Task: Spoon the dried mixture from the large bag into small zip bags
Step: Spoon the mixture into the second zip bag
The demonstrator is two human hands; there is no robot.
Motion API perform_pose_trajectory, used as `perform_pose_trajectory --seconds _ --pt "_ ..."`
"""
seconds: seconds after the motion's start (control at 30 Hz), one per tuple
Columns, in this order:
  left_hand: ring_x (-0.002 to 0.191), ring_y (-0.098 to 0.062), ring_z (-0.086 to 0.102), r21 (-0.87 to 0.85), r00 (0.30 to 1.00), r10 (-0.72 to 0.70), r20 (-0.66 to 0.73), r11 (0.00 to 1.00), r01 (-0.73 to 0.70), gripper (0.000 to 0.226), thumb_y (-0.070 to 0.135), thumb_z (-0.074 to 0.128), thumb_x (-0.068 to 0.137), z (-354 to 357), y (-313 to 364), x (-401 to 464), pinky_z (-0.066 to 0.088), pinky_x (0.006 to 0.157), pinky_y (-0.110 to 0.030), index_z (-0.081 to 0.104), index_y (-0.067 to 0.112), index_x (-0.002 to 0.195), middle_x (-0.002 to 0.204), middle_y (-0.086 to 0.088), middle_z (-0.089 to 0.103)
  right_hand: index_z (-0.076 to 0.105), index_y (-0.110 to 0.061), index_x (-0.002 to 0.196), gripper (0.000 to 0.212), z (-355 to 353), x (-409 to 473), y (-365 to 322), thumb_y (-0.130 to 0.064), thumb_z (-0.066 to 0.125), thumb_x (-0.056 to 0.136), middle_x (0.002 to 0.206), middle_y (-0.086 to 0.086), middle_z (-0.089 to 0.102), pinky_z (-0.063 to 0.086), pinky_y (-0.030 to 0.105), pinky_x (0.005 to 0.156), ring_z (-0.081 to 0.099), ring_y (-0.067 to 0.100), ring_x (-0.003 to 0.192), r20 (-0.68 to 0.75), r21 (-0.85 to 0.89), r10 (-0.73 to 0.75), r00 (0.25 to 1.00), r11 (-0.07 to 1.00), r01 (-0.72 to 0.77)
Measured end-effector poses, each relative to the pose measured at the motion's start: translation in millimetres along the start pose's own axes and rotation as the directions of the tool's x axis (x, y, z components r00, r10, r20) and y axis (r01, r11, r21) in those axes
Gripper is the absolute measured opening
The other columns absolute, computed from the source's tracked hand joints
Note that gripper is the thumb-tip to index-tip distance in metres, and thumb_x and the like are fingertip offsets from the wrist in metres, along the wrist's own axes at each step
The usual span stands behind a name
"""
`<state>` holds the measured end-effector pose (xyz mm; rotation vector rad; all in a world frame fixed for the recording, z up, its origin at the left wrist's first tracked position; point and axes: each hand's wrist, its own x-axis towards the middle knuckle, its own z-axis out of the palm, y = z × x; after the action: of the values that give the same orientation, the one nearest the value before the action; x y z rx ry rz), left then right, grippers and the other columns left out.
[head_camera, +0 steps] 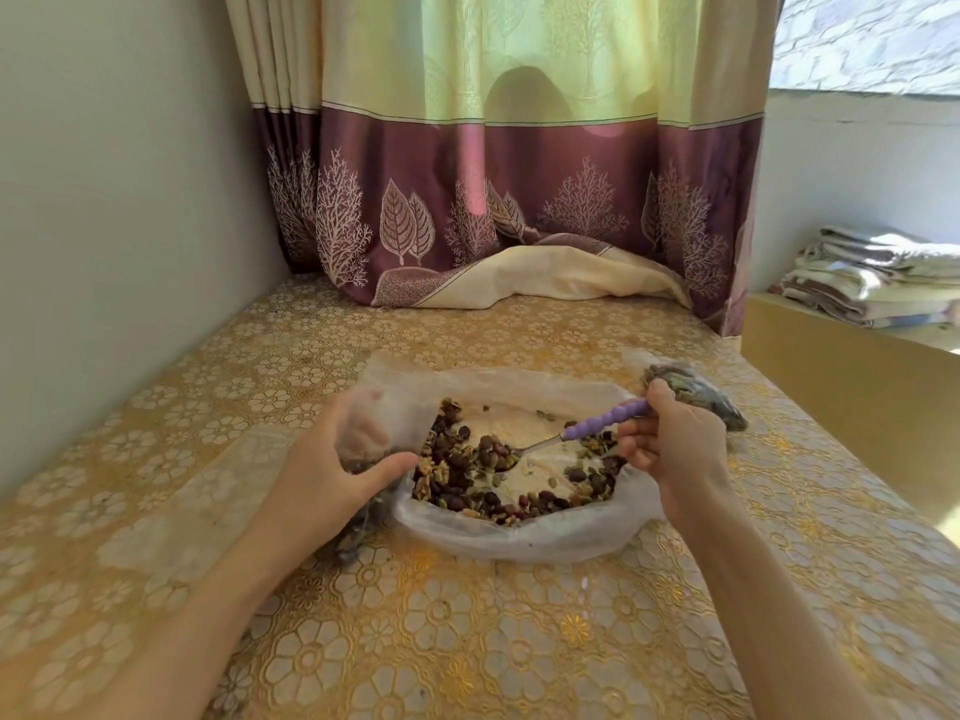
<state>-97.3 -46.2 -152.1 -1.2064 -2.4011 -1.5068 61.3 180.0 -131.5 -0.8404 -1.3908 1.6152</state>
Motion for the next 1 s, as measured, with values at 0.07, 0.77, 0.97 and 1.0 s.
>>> perform_pose_trajectory --seconds 0.07,0.77,0.97,1.0 --pt "0.075 0.004 0.057 0.015 0.998 0.045 0.047 0.999 -0.045 0.051 0.057 0.066 0.059 1.5 3.6 -2.1 0.043 0.061 -0.010 0.044 0.050 0.104 0.084 0.013 0.061 0.060 -0.002 0.063 0.047 -0.9 1.2 -0.7 -0.024 0.043 0.101 0.048 0.006 0.054 0.031 0.017 0.032 0.045 0.011 0.037 -0.032 0.032 -0.026 0.999 0.999 0.027" --pt "0.087 0.025 0.051 -0.010 0.986 0.014 0.165 1.000 -0.013 0.059 0.062 0.067 0.054 5.0 11.3 -4.5 0.036 0.067 0.005 0.044 0.045 0.106 0.092 0.044 0.056 0.066 -0.004 0.083 0.036 30.3 -47.7 -12.6 -0.034 0.047 0.091 0.063 0.006 0.067 0.049 0.022 0.046 0.063 0.019 0.052 0.239 0.246 -0.467 0.851 0.877 0.413" --pt "0.083 0.013 0.059 -0.057 0.995 -0.016 0.095 0.998 0.022 0.058 0.061 0.070 0.053 7.4 6.1 -4.9 0.041 0.066 -0.003 0.045 0.041 0.102 0.089 0.020 0.066 0.064 -0.001 0.095 0.032 33.5 -51.1 -11.0 -0.027 0.046 0.092 0.071 0.009 0.070 0.053 0.025 0.054 0.068 0.023 0.062 0.354 0.289 -0.492 0.795 0.866 0.407" --pt "0.082 0.011 0.060 -0.062 0.996 -0.011 0.090 0.998 0.017 0.055 0.059 0.071 0.054 7.6 5.5 -4.6 0.040 0.066 -0.001 0.045 0.043 0.100 0.086 0.020 0.067 0.064 -0.001 0.096 0.032 33.1 -50.6 -10.8 -0.027 0.046 0.092 0.072 0.010 0.070 0.053 0.025 0.055 0.068 0.024 0.063 0.360 0.296 -0.490 0.794 0.867 0.401"
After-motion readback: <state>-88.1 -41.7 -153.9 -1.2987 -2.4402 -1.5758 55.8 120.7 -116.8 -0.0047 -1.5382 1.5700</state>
